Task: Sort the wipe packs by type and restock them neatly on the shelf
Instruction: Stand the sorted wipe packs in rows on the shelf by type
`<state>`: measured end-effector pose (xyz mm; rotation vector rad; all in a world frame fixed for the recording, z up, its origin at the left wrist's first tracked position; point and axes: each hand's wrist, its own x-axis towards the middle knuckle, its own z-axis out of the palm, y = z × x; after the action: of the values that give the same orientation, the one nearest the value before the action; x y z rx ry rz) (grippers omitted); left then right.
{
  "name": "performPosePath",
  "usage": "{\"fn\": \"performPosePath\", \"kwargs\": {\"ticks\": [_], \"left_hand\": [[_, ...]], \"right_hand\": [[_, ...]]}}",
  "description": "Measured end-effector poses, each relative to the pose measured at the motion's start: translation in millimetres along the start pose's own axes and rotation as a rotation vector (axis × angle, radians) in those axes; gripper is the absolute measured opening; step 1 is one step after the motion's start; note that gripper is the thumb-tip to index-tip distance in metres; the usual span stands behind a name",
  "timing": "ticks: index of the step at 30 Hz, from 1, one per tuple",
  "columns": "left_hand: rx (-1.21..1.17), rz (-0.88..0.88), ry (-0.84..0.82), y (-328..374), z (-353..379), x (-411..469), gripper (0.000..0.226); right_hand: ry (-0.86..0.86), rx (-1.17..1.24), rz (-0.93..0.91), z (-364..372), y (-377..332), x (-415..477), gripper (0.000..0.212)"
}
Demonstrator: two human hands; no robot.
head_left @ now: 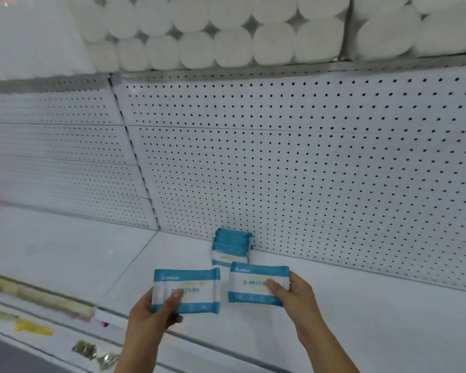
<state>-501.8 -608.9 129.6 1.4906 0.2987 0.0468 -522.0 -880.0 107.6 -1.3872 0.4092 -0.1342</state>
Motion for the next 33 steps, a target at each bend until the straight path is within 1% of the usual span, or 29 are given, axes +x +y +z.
{"fn": "performPosePath", "kwargs": {"ticks": [7, 11, 15, 17, 20, 24, 26, 28, 30, 31, 32, 33], "left_hand": [[0.041, -0.076, -0.009, -21.0, -1.3, 95.4, 0.018], [0.051, -0.114, -0.096, -30.7, -3.3, 161.2, 0.018], [0.063, -0.142, -0.234, -34.7, -12.2, 219.9, 0.018], [0.084, -0.169, -0.323, -35.6, -14.1, 241.1, 0.017], [0.114, -0.213, -0.413, -37.0, -21.4, 270.5, 0.021], [0.173, -0.235, -0.476, -44.4, -27.2, 284.2, 0.023], [0.171, -0.255, -0.509, -47.7, -23.7, 286.0, 0.025], [0.165, -0.287, -0.527, -55.8, -19.0, 285.1, 0.033], [0.163, -0.303, -0.567, -60.8, -13.6, 278.0, 0.046], [0.169, -0.311, -0.582, -63.1, -10.0, 274.5, 0.045], [0.180, -0.317, -0.590, -65.1, -5.9, 270.9, 0.038], [0.187, -0.317, -0.602, -67.4, -1.1, 266.9, 0.031]], "right_hand": [[0.055, -0.154, 0.072, 54.6, 39.5, 93.8, 0.014], [0.098, -0.329, 0.092, 78.1, 69.8, 133.0, 0.020], [0.230, -0.447, 0.099, 105.9, 88.2, 149.7, 0.024], [0.322, -0.481, 0.070, 118.2, 91.2, 157.5, 0.024], [0.461, -0.564, 0.027, 136.4, 96.6, 175.6, 0.026], [0.541, -0.453, 0.060, 150.6, 93.0, 181.5, 0.035], [0.543, -0.411, 0.060, 151.6, 91.1, 179.5, 0.038], [0.539, -0.385, 0.063, 148.9, 93.5, 175.5, 0.046], [0.605, -0.424, 0.049, 142.6, 98.0, 166.8, 0.052], [0.650, -0.413, 0.019, 140.1, 99.3, 160.5, 0.048], [0.677, -0.360, -0.001, 138.3, 98.3, 153.1, 0.039], [0.666, -0.283, -0.002, 137.0, 95.7, 145.5, 0.027]]}}
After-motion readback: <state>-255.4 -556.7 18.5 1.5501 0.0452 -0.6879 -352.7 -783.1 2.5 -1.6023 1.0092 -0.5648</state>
